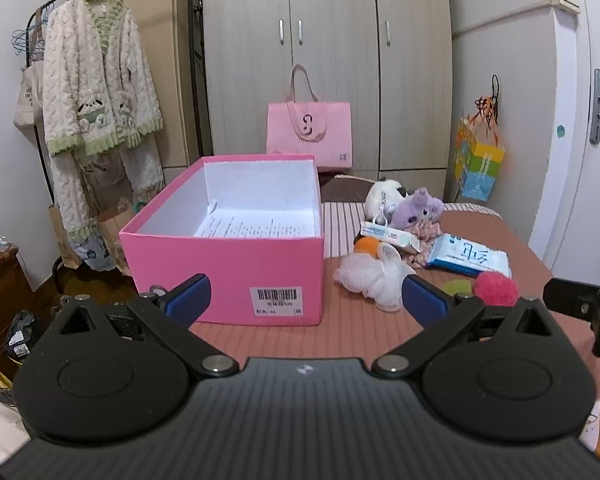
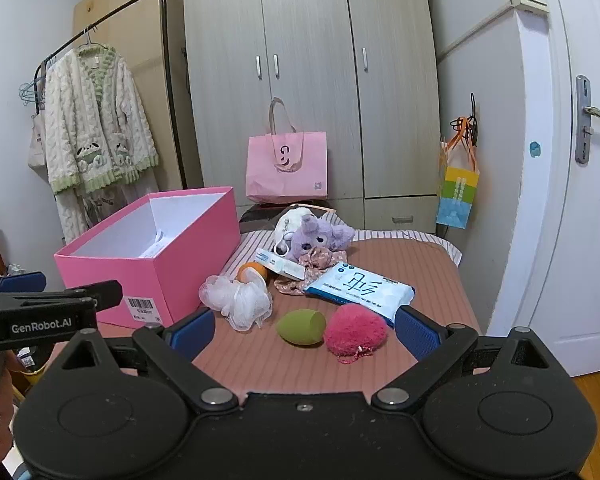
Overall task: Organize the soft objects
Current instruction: 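Move both grippers toward the green sponge and pink pompom on the table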
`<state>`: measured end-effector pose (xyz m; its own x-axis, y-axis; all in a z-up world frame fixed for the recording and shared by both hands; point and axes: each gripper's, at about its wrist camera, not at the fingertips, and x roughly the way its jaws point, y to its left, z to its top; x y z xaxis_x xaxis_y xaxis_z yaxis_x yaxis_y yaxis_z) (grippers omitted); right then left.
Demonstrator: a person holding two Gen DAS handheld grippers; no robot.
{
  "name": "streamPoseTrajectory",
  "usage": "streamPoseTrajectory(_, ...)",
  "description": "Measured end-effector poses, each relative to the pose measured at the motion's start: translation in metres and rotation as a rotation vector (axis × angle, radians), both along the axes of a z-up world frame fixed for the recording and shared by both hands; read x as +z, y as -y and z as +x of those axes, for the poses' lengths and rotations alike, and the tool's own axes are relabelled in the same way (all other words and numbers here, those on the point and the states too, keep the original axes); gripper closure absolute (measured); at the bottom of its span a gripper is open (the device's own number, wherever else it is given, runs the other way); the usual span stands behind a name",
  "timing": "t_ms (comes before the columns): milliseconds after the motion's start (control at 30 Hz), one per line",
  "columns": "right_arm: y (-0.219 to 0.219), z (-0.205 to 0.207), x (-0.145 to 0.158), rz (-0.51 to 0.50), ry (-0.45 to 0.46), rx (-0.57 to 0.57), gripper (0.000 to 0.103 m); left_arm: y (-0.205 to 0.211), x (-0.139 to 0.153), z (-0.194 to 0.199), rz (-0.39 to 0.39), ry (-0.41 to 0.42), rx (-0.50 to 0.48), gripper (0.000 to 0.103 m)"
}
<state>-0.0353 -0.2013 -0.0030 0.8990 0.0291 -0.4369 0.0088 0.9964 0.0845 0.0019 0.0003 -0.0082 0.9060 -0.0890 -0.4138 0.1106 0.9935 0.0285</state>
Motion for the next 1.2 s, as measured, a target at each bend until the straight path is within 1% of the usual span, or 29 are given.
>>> streamPoseTrajectory(167, 0.0005, 0.0007, -0.0022, -0.007, -0.01, 0.0, 0.004, -0.0015, -0.0019, 0.0022, -0.02, -0.033, 0.004, 0.0)
streamPoseTrajectory(267, 0.0013, 0.0003, -0.0032, -0.004, -0.013, -0.001, 0.004, -0.0015, -0.0034, 0.0032, -0.018, -0.04, 0.013, 0.0)
streamPoseTrajectory(367, 0.0033, 0.0012, -0.0044, 0.011, -0.009, 0.003, 0.0, -0.0015, -0.0046, 0.0035, -0.025, -0.045, 0.018, 0.0)
streamPoseTrajectory(500, 0.0041, 0.0012, -0.0042, 0.023, -0.014, 0.01, 0.0, -0.002, -0.0051, 0.0047, -0.037, -0.05, 0.019, 0.0)
streamPoseTrajectory(700, 0.0047, -0.0004, -0.0058, 0.022, -0.022, 0.012, 0.0, -0.0017, -0.0051, 0.0056, -0.034, -0.055, 0.01, 0.0)
streamPoseTrajectory(933, 0.0065, -0.002, -0.007, 0.016, -0.02, -0.004, 0.0, -0.0008, -0.0049, 0.0018, -0.032, -0.035, 0.017, 0.0)
streamPoseTrajectory(1100, 0.0064, -0.0039, -0.007, 0.006, -0.022, -0.012, 0.0, -0.0006, -0.005, 0.0019, -0.034, -0.041, 0.011, 0.0)
streamPoseTrajectory(1200, 0.0061, -0.0058, -0.0063, -0.003, -0.022, -0.014, 0.0, -0.0004, -0.0059, 0.0026, -0.033, -0.066, -0.009, 0.0)
